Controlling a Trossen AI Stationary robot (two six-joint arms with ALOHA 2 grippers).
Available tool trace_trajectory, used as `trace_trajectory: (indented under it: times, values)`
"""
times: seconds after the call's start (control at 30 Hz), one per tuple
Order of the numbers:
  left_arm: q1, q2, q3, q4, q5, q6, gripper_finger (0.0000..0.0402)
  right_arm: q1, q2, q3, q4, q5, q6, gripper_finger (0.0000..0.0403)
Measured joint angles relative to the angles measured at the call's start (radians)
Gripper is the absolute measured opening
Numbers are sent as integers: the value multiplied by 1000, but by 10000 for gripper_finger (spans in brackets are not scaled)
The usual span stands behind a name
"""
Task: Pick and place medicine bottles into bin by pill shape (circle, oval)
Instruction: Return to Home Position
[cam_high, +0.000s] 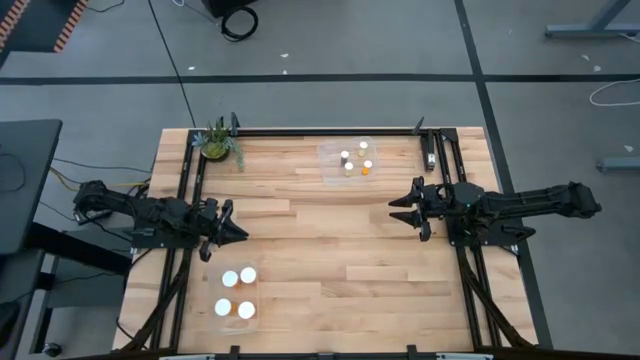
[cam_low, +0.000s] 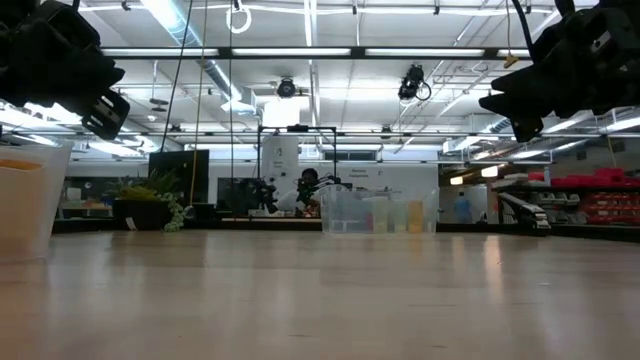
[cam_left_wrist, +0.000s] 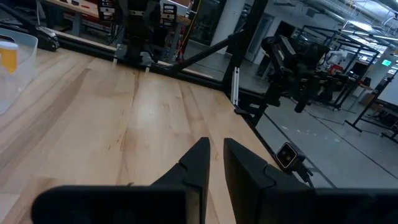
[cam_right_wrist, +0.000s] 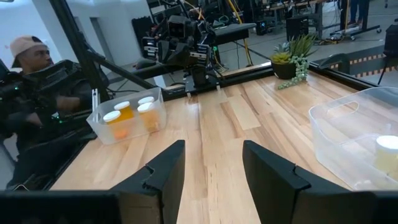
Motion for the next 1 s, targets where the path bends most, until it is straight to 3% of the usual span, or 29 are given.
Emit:
trace_trajectory:
  times: [1.0]
  values:
    - [0, 0, 0, 0, 0, -1, 61, 0, 0, 0, 0, 0, 0, 168]
